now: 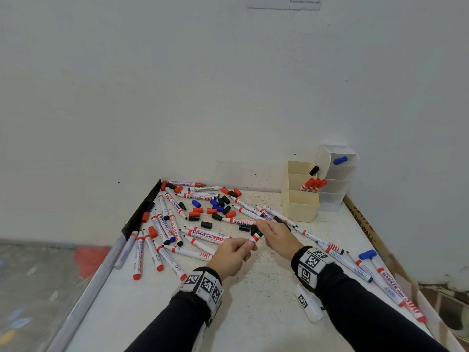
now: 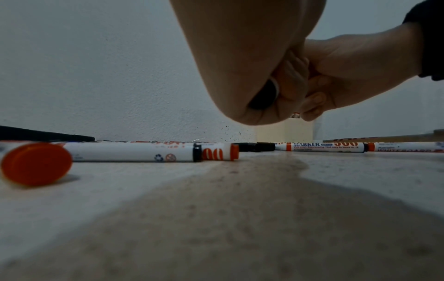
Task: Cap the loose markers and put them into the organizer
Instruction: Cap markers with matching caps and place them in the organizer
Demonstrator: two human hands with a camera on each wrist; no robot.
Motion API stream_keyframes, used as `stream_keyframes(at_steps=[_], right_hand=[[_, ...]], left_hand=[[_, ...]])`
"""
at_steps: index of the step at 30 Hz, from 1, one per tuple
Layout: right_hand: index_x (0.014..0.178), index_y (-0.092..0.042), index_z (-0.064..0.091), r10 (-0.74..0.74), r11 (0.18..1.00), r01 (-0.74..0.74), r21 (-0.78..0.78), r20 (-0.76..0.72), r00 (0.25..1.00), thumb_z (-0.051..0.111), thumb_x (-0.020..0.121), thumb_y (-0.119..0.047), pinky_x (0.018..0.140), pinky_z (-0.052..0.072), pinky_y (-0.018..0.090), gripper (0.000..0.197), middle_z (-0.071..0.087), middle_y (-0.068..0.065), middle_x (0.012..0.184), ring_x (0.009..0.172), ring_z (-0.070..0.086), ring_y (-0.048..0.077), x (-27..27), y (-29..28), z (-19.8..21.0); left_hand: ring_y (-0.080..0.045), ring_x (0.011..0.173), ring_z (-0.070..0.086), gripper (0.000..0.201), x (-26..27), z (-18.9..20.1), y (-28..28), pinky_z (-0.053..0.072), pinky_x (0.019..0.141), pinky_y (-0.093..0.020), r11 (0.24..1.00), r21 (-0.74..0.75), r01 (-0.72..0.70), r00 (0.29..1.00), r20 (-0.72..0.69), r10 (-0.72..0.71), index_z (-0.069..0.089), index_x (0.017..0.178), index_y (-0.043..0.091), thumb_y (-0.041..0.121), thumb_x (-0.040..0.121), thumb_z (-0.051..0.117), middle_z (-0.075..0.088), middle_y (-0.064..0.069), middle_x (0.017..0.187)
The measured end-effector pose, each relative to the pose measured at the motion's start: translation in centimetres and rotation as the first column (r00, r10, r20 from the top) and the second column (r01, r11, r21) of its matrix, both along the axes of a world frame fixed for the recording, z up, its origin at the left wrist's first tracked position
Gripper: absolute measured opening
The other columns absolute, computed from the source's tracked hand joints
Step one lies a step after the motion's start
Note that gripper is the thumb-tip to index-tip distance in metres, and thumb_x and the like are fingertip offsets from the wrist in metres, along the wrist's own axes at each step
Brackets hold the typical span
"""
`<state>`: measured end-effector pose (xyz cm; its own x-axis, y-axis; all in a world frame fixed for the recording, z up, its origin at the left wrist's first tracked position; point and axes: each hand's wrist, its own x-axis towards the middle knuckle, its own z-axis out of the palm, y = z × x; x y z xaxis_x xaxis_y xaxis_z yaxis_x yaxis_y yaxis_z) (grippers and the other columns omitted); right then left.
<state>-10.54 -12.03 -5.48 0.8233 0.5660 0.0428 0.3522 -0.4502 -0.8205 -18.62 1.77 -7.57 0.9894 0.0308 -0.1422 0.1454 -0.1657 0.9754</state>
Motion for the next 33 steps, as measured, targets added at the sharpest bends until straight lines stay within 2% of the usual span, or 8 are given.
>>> stream_keyframes(at_steps=[5, 9, 11, 15, 22, 26, 28, 33], right_hand=[[0.063, -0.019, 0.047, 0.026, 0.996, -0.022, -0.083, 0.054, 0.998, 0.040, 0.096, -0.038, 0.058, 0.037, 0.025, 0.039, 0.045, -0.004, 0.053, 0.048, 0.041, 0.009, 0.9, -2.0, 2.0], [0.080, -0.017, 0.056, -0.156, 0.985, 0.151, 0.077, 0.065, 0.986, 0.044, 0.096, -0.032, 0.052, 0.042, 0.019, 0.026, 0.058, -0.003, 0.068, 0.052, 0.048, 0.009, 3.1, -4.2, 4.1], [0.089, -0.013, 0.057, -0.264, 0.952, 0.245, 0.184, 0.090, 0.960, 0.044, 0.096, -0.025, 0.052, 0.046, 0.018, 0.019, 0.061, 0.000, 0.076, 0.057, 0.052, 0.011, 4.7, -5.6, 5.5], [0.102, -0.007, 0.057, -0.428, 0.853, 0.361, 0.377, 0.109, 0.897, 0.048, 0.094, -0.015, 0.066, 0.054, 0.018, 0.014, 0.065, 0.012, 0.088, 0.067, 0.062, 0.010, 7.8, -8.1, 8.0], [0.117, -0.004, 0.057, -0.537, 0.841, 0.440, 0.313, 0.401, 0.742, 0.048, 0.094, -0.011, 0.088, 0.042, 0.022, 0.026, 0.057, 0.012, 0.115, 0.100, 0.056, 0.017, 11.0, -9.1, 9.2], [0.118, -0.002, 0.056, -0.499, 0.866, 0.439, 0.240, 0.481, 0.721, 0.047, 0.093, -0.004, 0.092, 0.035, 0.015, 0.027, 0.051, 0.014, 0.119, 0.105, 0.049, 0.016, 12.3, -8.2, 8.7], [0.117, -0.003, 0.054, -0.479, 0.876, 0.435, 0.210, 0.489, 0.728, 0.045, 0.092, 0.000, 0.086, 0.035, 0.014, 0.027, 0.055, 0.012, 0.111, 0.099, 0.050, 0.015, 13.3, -7.6, 8.3], [0.094, -0.011, 0.048, -0.450, 0.880, 0.466, 0.090, 0.474, 0.757, 0.044, 0.092, -0.004, 0.077, 0.053, 0.040, 0.008, 0.058, 0.013, 0.093, 0.081, 0.061, 0.026, 16.0, -6.3, 7.5]], left_hand=[[-0.005, 0.054, 0.052, 0.020, 0.5, 0.2, -0.7, 0.039, 0.049, -0.012, 0.996, 0.084, 0.008, 0.999, 0.036, -0.011, 0.064, 0.099, 0.015, 0.027, 0.094, 0.049, 0.062, 0.008, 0.076], [-0.005, 0.092, 0.053, 0.037, 2.3, 1.0, -2.1, 0.041, 0.079, -0.014, 0.967, 0.248, -0.056, 0.995, 0.093, 0.033, 0.051, 0.130, 0.017, 0.030, 0.095, 0.048, 0.058, 0.005, 0.111], [-0.004, 0.092, 0.051, 0.035, 3.1, 1.5, -3.3, 0.040, 0.079, -0.007, 0.936, 0.348, -0.052, 0.994, 0.108, 0.015, 0.049, 0.130, 0.015, 0.022, 0.096, 0.045, 0.054, 0.000, 0.117], [-0.021, 0.131, 0.037, 0.041, 5.2, 0.9, -5.8, 0.027, 0.110, -0.033, 0.758, 0.626, 0.181, 0.981, -0.065, -0.180, 0.047, 0.135, 0.012, 0.024, 0.096, 0.042, 0.033, -0.008, 0.144], [-0.030, 0.142, 0.015, 0.045, 7.1, 0.3, -9.1, 0.017, 0.117, -0.040, 0.608, 0.707, 0.361, 0.926, -0.195, -0.322, 0.038, 0.139, 0.005, 0.021, 0.097, 0.038, 0.020, -0.010, 0.153], [-0.026, 0.135, 0.031, 0.049, 7.8, -0.4, -9.0, 0.031, 0.111, -0.041, 0.507, 0.764, 0.398, 0.889, -0.184, -0.420, 0.031, 0.141, 0.017, 0.022, 0.093, 0.039, 0.025, 0.000, 0.146], [-0.022, 0.126, 0.042, 0.046, 8.0, -0.6, -8.8, 0.038, 0.105, -0.037, 0.520, 0.768, 0.372, 0.898, -0.156, -0.412, 0.037, 0.137, 0.022, 0.024, 0.092, 0.039, 0.031, 0.002, 0.138], [-0.024, 0.111, 0.050, 0.034, 7.8, 0.2, -8.1, 0.045, 0.097, -0.038, 0.506, 0.783, 0.362, 0.919, -0.209, -0.335, 0.059, 0.115, 0.010, 0.031, 0.093, 0.045, 0.038, -0.004, 0.125]])
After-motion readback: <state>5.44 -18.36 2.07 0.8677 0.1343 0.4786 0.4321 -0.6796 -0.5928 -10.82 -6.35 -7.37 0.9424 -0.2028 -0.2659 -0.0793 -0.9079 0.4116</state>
